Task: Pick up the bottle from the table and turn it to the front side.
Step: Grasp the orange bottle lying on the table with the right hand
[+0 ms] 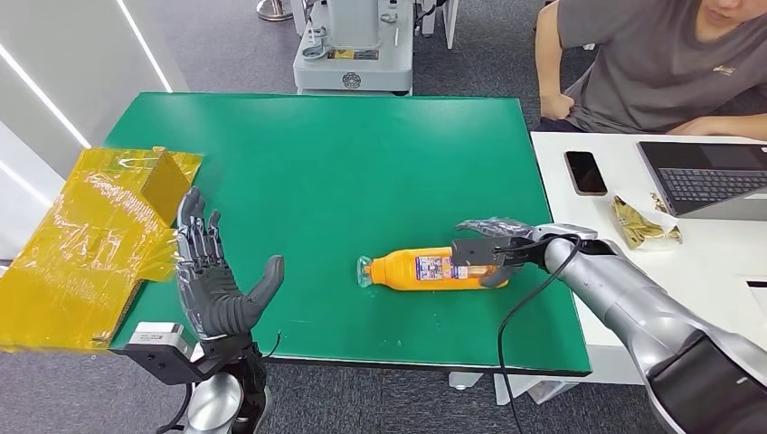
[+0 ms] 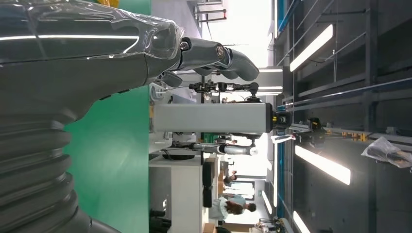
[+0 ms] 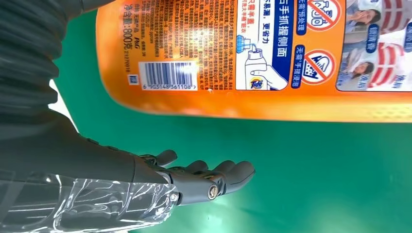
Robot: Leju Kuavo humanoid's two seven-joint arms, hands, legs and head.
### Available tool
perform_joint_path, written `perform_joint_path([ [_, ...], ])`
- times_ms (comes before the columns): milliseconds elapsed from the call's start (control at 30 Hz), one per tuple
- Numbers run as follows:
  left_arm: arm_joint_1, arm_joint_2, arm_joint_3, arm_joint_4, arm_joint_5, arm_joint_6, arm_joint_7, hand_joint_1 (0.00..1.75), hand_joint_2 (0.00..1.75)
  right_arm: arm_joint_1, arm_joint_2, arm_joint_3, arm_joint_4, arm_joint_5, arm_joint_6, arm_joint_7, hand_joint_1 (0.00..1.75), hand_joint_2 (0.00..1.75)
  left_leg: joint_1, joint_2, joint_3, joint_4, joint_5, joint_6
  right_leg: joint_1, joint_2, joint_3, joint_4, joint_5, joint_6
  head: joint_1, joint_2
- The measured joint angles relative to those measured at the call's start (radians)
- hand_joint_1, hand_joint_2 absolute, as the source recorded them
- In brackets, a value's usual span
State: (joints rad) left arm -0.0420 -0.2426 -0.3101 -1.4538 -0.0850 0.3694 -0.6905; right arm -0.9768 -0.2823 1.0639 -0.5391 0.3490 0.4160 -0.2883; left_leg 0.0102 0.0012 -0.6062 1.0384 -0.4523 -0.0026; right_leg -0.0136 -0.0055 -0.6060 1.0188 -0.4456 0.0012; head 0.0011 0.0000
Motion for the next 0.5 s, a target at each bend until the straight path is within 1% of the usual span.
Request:
perform_joint_path([
  [200,0.000,0.000,0.000,0.000,0.000,0.002,0.000,0.00,1.75,0.005,-0.001,0.013,0.003,-0.011,0.001,-0.001,0.00,1.75,0.000,0.000,0.000,0.000,0.000,0.000,0.000,0.000,0.000,0.000,0.000,0.000,0.000,0.000],
  [500,0.000,0.000,0.000,0.001,0.000,0.006,0.000,0.00,1.75,0.020,-0.016,0.026,0.004,-0.016,-0.017,-0.006,0.00,1.75,0.000,0.000,0.000,0.000,0.000,0.000,0.000,0.000,0.000,0.000,0.000,0.000,0.000,0.000],
])
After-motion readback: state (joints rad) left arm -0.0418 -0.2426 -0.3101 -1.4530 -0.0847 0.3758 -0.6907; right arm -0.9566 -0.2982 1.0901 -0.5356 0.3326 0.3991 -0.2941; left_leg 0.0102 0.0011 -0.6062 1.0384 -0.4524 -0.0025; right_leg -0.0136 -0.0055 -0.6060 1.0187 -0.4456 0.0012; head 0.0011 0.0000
